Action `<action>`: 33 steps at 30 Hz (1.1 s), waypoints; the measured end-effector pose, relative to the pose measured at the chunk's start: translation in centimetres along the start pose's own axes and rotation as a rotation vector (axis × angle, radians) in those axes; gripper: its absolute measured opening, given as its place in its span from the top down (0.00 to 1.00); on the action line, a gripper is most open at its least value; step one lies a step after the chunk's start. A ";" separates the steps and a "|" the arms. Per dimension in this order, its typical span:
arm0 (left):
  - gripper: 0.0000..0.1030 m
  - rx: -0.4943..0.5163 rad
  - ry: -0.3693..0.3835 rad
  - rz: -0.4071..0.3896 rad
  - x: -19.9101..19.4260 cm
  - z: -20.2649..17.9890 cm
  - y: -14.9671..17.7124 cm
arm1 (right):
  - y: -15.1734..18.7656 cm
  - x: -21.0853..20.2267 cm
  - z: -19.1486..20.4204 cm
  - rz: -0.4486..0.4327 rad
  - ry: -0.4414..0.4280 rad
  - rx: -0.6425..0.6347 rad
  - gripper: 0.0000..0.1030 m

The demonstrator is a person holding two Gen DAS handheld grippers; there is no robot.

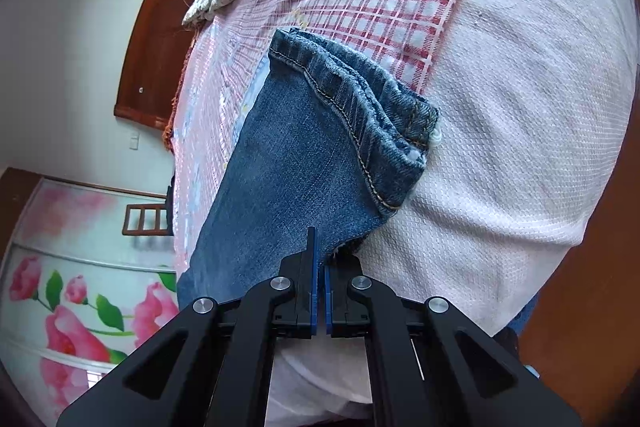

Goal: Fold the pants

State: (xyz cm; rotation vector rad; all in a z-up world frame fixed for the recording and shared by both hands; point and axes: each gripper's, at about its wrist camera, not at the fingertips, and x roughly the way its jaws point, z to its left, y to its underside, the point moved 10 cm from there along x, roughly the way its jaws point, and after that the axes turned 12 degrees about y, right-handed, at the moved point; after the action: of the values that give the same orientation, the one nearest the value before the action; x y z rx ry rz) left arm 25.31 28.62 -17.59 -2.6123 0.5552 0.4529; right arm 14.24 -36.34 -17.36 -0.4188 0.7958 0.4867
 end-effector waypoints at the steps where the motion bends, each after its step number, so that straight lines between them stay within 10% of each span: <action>1: 0.95 -0.003 0.003 -0.001 -0.3 0.3 0.0 | -0.1 0.0 0.1 0.001 -0.001 0.005 0.99; 10: 0.84 0.009 -0.091 0.044 -1.2 0.6 -0.3 | -0.3 -0.1 -0.3 0.007 0.006 0.020 1.00; 13: 0.19 0.093 -0.382 -0.150 -6.3 0.2 -1.4 | -0.3 -0.4 -0.1 -0.001 0.036 -0.014 1.00; 16: 0.16 0.192 -0.420 -0.257 -8.5 -2.5 -1.9 | -0.2 -0.3 -0.3 -0.009 0.051 -0.012 1.00; 24: 0.15 0.445 0.158 0.045 5.2 -18.8 5.6 | -0.2 -0.2 -0.8 -0.001 0.025 0.000 1.00; 29: 0.15 0.274 0.260 0.179 12.8 -18.7 7.8 | -0.2 -0.2 -1.3 0.009 0.010 -0.004 1.00; 33: 0.16 0.156 0.117 0.256 17.4 -13.5 9.3 | -0.2 -0.2 -1.5 0.021 0.001 -0.003 1.00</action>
State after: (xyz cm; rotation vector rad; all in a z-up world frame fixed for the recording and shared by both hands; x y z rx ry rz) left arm 39.19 9.24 -16.08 -2.4388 0.9315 0.3211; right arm 13.36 -37.31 -18.08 -0.4138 0.8014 0.5073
